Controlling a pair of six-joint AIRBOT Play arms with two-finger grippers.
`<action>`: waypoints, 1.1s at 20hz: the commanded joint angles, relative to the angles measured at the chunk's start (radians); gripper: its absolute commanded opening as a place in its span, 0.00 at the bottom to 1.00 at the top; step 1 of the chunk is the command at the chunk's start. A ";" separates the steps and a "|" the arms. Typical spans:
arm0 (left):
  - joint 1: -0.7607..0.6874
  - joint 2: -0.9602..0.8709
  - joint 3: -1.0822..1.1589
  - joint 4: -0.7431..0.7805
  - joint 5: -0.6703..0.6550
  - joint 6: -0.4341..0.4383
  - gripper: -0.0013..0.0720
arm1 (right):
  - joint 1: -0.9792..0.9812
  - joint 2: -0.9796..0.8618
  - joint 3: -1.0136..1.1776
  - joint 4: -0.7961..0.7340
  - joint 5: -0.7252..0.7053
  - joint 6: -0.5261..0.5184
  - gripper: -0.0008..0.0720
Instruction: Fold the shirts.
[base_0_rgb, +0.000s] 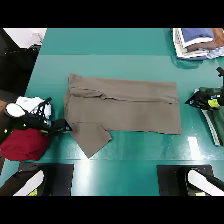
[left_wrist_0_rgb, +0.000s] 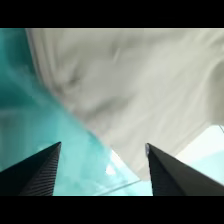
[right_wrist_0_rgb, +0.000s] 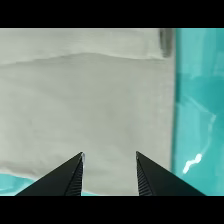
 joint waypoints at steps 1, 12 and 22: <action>-0.001 0.029 -0.098 -0.058 0.059 0.004 0.84 | -0.002 0.010 -0.007 0.048 -0.003 -0.006 0.53; -0.001 0.021 -0.142 -0.193 0.181 0.058 0.84 | -0.002 0.010 -0.007 0.049 0.003 -0.005 0.53; -0.001 0.021 -0.173 -0.283 0.184 0.126 0.05 | -0.023 0.010 -0.008 0.037 0.047 -0.005 0.53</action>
